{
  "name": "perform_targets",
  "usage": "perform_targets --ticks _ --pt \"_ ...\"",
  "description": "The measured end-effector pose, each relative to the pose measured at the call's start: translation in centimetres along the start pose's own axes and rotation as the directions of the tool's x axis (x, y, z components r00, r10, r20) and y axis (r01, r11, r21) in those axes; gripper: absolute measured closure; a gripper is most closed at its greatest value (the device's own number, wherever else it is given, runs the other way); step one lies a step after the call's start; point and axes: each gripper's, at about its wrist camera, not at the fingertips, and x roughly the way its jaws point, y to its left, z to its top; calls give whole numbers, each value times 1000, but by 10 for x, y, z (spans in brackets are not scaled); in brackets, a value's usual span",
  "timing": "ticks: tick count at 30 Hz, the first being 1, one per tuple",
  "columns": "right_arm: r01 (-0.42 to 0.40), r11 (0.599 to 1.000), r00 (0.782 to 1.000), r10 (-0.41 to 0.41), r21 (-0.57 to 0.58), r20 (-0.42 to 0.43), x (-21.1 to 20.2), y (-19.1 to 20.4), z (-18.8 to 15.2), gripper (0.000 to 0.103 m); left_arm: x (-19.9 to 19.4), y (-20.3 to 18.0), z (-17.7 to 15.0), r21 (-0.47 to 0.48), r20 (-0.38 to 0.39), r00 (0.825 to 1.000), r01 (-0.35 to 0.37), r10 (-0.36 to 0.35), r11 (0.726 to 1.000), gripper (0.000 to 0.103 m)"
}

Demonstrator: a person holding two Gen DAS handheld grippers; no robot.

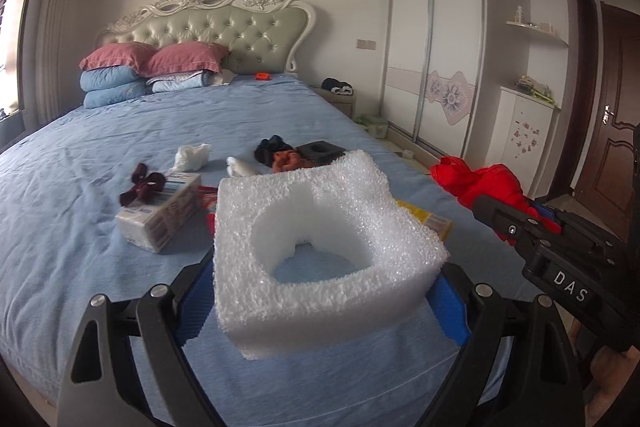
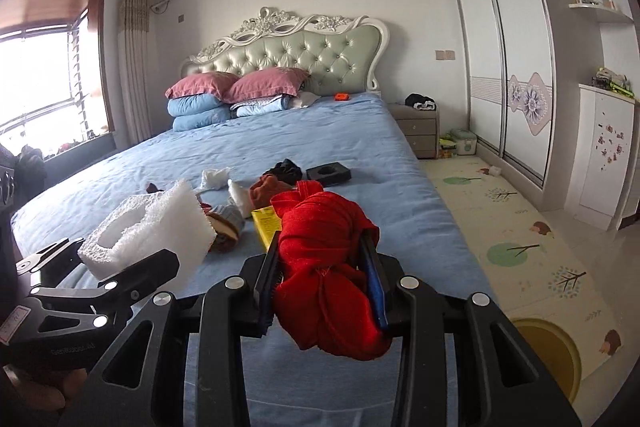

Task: Collect trash
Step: 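Carry foam block and red cloth to the yellow bin and release both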

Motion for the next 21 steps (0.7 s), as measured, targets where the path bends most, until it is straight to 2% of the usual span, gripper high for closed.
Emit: perform_targets --ticks 5,8,10,14,18,21 --pt "98 995 995 -98 24 0 -23 -58 -3 67 28 -64 9 77 -34 993 115 -112 990 14" --pt "184 983 983 -184 19 -4 -36 -91 -8 67 49 -109 11 120 -63 982 184 -177 976 14" --pt "214 976 977 -214 27 -14 -43 -112 -12 67 63 -137 12 141 -83 974 222 -212 965 14" --pt "286 957 958 -283 50 -49 -54 -156 -20 67 92 -188 14 153 -161 935 339 -315 928 14" --pt "312 944 948 -303 104 -93 -62 -198 -28 67 109 -240 17 230 -194 916 390 -351 891 14" --pt "336 933 937 -318 126 -143 -62 -228 -39 66 132 -279 18 297 -262 892 438 -369 849 14"
